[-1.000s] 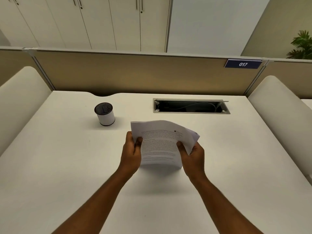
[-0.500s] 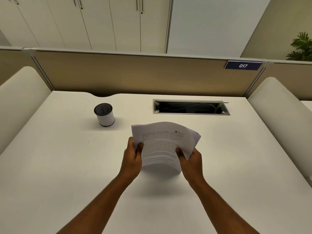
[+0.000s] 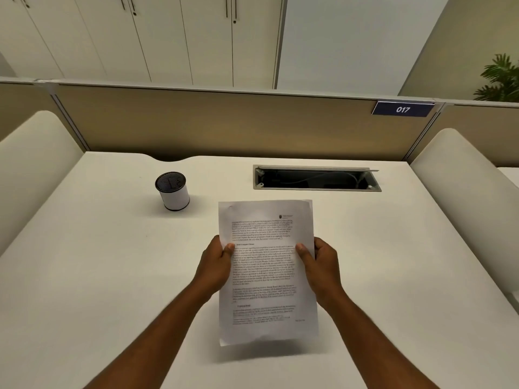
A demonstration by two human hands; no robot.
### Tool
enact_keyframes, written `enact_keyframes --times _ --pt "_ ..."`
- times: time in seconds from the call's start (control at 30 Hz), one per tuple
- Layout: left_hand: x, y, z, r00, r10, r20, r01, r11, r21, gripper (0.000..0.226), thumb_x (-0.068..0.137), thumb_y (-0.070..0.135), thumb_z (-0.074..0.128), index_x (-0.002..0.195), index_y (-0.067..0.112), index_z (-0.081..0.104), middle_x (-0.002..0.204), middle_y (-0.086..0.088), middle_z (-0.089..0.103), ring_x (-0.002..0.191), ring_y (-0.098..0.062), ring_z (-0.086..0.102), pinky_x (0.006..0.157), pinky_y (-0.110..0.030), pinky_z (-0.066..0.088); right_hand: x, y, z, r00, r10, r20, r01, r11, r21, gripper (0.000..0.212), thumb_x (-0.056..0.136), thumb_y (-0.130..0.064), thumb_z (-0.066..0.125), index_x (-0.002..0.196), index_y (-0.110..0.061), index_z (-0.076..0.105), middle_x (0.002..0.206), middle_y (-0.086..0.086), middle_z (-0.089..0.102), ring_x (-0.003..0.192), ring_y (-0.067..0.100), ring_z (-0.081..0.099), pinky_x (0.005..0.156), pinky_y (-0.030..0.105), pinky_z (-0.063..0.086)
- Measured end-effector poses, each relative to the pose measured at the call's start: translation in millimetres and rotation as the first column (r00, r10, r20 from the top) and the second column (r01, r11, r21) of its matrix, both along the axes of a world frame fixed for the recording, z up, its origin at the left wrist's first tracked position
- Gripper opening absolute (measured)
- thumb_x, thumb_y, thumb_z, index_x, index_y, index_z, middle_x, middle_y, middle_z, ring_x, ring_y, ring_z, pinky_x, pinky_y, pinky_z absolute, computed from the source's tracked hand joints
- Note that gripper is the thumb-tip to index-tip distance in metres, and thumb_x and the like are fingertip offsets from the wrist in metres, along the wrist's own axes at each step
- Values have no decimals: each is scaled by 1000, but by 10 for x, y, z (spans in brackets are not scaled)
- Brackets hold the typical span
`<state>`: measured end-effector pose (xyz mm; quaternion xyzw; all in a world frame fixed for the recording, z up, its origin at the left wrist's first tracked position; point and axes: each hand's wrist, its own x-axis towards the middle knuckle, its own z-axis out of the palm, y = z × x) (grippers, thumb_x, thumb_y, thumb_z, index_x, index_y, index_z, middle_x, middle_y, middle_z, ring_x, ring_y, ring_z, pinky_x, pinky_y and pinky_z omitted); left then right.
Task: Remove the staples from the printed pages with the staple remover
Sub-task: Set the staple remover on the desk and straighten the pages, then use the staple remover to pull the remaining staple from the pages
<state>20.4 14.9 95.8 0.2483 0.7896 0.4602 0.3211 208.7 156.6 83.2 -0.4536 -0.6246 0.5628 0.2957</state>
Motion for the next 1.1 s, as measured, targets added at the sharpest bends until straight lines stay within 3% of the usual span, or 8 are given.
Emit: enact_keyframes --times 0.13,0.23,0.33,0.53,0.77,0.93,1.03,1.1 --pt "2 -54 -117 985 19 173 -23 999 24 27 108 37 40 120 20 58 115 2 70 105 -20 69 93 -45 58 73 -54 -147 999 -9 46 14 993 -117 11 98 -22 67 107 -17 73 97 2 80 87 27 77 80 49 64" --pt "-17 -69 -201 960 38 279 -70 992 104 26 109 28 41 117 17 63 113 -4 75 103 -24 72 93 -45 59 146 -119 -268 995 8 98 9 987 -163 9 98 -20 68 103 -15 73 96 5 80 88 30 77 83 53 63" --pt "10 -64 -353 965 49 258 -65 996 55 28 109 22 39 116 14 64 111 -8 75 101 -26 73 93 -49 59 203 -174 -367 993 6 114 17 980 -200 11 97 -19 68 106 -15 72 100 5 79 89 29 77 85 53 62" --pt "102 -30 -655 989 109 103 -93 985 -143 28 108 22 37 114 10 61 109 -8 70 99 -27 68 87 -42 57 259 -204 -588 978 1 210 48 973 -227 9 95 -18 70 104 -17 71 100 3 79 86 23 77 85 50 63" --pt "133 -25 -849 998 64 26 -55 965 -257 29 107 15 35 117 5 61 114 -13 68 97 -25 64 79 -35 49 171 146 -640 948 -1 319 48 989 -140 17 90 -17 74 107 -16 72 97 6 75 93 28 74 86 50 62" --pt "100 9 -900 997 65 46 -49 957 -285 30 107 15 36 119 5 61 115 -13 68 103 -29 65 84 -38 51 60 367 -690 901 -72 429 69 997 23 25 88 -22 74 112 -19 66 92 -3 74 93 23 72 92 43 56" --pt "78 19 -938 997 56 52 -38 956 -291 30 107 16 36 119 5 62 114 -13 69 103 -29 66 89 -42 54 -9 487 -742 868 -141 476 96 988 119 43 87 -26 76 124 -15 59 115 3 67 105 24 66 94 37 51" --pt "71 14 -967 998 51 49 -34 955 -294 29 107 17 37 117 5 62 113 -12 69 102 -29 65 90 -42 54 -53 551 -788 864 -134 485 78 988 134 51 87 -27 78 131 -10 57 131 8 60 117 27 62 103 40 48"
